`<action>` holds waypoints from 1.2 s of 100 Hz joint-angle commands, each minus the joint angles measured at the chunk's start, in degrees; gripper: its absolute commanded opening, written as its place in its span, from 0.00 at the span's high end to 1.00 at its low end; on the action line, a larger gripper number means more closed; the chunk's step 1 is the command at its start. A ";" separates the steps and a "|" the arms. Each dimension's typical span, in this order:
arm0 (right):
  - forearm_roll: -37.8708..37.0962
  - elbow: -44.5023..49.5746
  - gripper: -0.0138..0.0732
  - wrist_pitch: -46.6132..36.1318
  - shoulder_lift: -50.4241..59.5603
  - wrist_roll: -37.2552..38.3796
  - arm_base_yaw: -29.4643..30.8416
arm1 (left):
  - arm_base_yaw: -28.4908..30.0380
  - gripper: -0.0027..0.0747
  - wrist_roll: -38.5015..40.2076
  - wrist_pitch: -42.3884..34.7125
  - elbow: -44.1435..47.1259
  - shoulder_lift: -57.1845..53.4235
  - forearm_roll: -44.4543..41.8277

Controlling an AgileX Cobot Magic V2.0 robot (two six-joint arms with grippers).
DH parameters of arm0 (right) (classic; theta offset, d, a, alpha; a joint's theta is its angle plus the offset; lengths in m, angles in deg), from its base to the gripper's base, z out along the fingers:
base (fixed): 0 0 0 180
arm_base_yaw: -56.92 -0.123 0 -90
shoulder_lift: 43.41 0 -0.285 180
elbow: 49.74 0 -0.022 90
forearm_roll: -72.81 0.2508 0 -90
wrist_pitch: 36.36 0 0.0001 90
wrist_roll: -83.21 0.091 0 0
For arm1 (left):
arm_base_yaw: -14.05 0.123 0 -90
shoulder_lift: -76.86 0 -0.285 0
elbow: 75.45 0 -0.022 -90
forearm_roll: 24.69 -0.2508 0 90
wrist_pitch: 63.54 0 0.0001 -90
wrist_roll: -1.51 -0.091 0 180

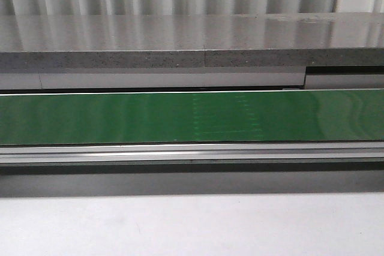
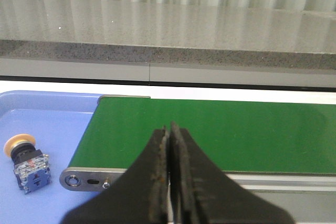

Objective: Move button from right to left

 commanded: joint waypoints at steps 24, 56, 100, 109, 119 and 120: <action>0.47 -1.40 0.92 -3.96 -0.62 -0.49 0.07 | -0.10 0.99 -0.61 -4.20 1.42 -2.01 0.20; 0.47 -1.40 0.92 -3.96 -0.62 -0.49 0.07 | -0.10 0.99 -0.61 -4.20 1.42 -2.01 0.20; 0.23 -0.72 0.92 -5.37 -0.62 -0.49 0.07 | -0.10 0.99 -0.61 -4.20 1.42 -2.01 0.20; -0.32 1.49 0.92 -11.86 -0.62 -0.22 1.31 | -0.10 0.99 -0.61 -4.20 1.42 -2.01 0.20; -0.38 6.82 0.92 -23.73 -0.62 0.08 4.20 | -0.10 0.99 -0.61 -4.20 1.42 -2.01 0.20; -0.43 7.29 0.92 -25.74 -0.62 0.08 4.40 | -0.10 0.99 -0.61 -4.20 1.42 -2.01 0.20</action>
